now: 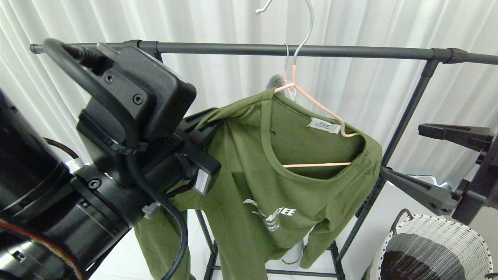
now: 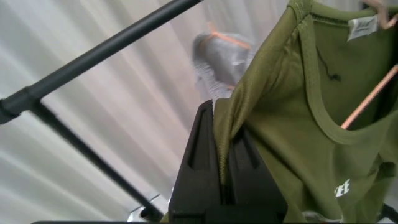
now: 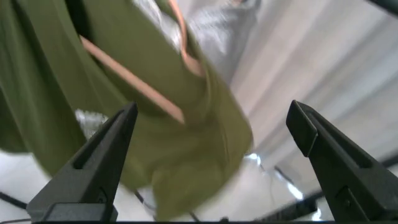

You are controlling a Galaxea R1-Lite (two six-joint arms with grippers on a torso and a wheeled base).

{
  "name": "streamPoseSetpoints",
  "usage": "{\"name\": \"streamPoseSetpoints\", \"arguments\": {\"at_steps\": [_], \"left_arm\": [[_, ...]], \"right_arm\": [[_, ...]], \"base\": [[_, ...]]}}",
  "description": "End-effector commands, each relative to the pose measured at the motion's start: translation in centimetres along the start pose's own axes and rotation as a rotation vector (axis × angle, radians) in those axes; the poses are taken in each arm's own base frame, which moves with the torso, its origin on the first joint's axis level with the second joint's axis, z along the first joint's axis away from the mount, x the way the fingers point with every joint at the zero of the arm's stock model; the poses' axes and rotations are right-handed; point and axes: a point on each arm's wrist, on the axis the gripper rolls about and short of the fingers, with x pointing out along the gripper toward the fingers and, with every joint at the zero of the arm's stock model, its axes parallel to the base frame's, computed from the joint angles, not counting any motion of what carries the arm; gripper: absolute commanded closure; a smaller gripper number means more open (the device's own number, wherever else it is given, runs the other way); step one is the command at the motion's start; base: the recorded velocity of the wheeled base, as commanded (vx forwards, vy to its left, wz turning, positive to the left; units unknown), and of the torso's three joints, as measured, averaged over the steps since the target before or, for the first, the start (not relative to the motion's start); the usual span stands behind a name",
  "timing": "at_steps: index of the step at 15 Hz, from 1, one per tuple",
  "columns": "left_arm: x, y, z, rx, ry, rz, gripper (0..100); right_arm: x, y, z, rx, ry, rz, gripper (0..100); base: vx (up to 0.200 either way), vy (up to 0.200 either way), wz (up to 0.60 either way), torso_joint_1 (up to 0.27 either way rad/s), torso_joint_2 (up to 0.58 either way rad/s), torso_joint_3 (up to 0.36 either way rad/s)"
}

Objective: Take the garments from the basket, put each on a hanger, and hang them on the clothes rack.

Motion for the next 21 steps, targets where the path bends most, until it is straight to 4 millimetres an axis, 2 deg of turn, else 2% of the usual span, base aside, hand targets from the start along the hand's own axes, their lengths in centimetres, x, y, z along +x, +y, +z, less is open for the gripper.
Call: {"name": "streamPoseSetpoints", "arguments": {"at_steps": [1,6,18,19,21], "left_arm": [[-0.4,-1.0,0.3,-0.003,-0.016,-0.044,100],[-1.2,-2.3,1.4,-0.013,-0.078,-0.098,100],[-1.5,-2.9,1.5,0.003,-0.087,-0.129,100],[-1.5,-3.0,1.6,0.004,-0.088,-0.13,100],[-1.5,-2.9,1.6,0.003,-0.089,-0.127,100]], "right_arm": [[2.2,0.0,0.2,-0.016,0.019,0.037,0],[2.4,0.3,0.6,-0.018,0.028,0.141,0],[2.2,1.6,1.2,-0.023,0.016,0.227,0],[2.2,1.6,1.2,-0.023,0.014,0.227,100],[2.2,1.6,1.2,-0.023,0.014,0.227,100]], "base": [[0.0,0.0,0.0,0.0,0.0,0.0],[0.0,0.0,0.0,0.0,0.0,0.0],[0.0,0.0,0.0,0.0,0.0,0.0],[0.0,0.0,0.0,0.0,0.0,0.0],[0.0,0.0,0.0,0.0,0.0,0.0]]}}
